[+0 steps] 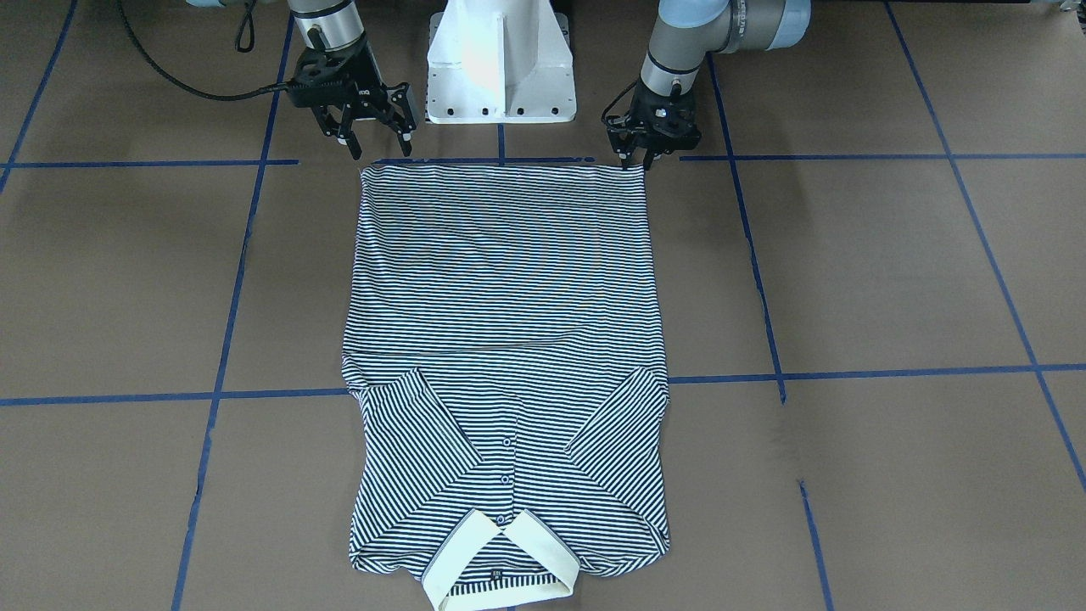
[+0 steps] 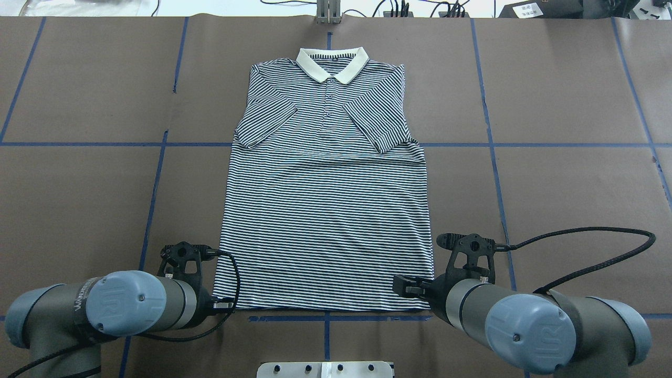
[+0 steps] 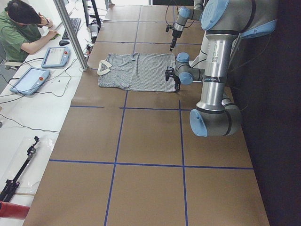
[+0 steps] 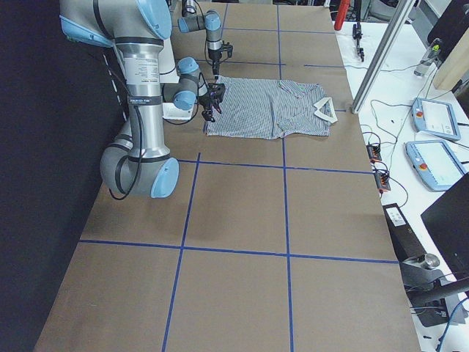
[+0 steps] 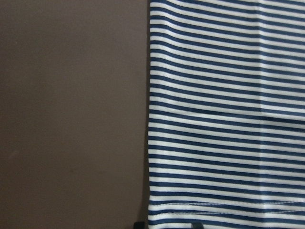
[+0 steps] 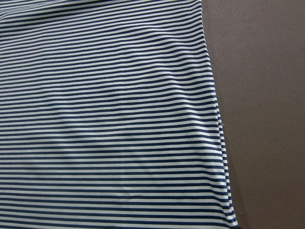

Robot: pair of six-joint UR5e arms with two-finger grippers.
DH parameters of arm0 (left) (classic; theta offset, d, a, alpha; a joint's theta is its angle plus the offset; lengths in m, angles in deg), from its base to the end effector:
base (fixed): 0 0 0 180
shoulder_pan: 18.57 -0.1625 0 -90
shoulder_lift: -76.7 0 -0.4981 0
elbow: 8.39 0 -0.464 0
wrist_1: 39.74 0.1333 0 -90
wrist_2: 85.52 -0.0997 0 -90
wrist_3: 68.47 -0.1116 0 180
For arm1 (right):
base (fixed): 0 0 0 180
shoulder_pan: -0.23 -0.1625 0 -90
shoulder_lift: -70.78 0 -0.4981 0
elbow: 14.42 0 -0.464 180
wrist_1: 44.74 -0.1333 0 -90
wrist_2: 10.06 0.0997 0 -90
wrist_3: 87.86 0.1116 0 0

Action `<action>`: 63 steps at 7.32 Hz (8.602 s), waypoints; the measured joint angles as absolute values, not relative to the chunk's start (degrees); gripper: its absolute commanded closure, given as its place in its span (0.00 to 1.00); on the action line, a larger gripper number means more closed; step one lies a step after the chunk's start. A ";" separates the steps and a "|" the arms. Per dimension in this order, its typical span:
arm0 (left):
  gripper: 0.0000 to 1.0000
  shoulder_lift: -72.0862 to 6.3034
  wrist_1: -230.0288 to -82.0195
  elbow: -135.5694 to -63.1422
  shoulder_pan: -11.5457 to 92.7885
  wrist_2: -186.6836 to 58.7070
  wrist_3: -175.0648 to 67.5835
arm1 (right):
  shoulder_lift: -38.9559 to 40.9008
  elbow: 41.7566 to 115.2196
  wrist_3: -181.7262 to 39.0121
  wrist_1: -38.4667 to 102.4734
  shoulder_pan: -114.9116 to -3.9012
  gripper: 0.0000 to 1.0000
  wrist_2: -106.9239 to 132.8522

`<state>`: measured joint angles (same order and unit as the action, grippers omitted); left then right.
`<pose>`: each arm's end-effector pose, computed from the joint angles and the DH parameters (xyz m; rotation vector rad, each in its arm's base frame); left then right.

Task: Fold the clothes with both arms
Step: 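Grasp both hem corners nearest the robot with both grippers, then lift the hem with both grippers and fold it up toward the collar, then release the hem and move the left gripper to the folded bundle's side, then grasp the side edge of the folded shirt with the left gripper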

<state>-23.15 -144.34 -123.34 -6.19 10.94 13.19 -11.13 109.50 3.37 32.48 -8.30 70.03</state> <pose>0.5751 -0.2499 0.3849 0.0509 0.8661 -0.0174 -0.5333 -0.2342 0.3270 0.2205 -0.9439 0.2395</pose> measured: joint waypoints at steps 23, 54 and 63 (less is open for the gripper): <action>1.00 -24.37 -144.25 -124.34 -4.51 11.12 13.26 | -10.80 102.37 14.30 36.64 -2.74 1.00 60.45; 0.00 -45.43 -146.39 -101.61 25.34 18.13 -16.45 | 17.29 65.60 -39.96 30.45 -53.51 0.00 101.54; 0.49 -34.92 -156.56 -106.04 10.34 14.16 5.54 | 14.55 68.64 -42.95 30.41 -54.98 0.00 103.41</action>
<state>-34.92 -156.56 -106.04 10.34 14.16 5.54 14.55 68.64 -42.95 30.41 -54.98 103.41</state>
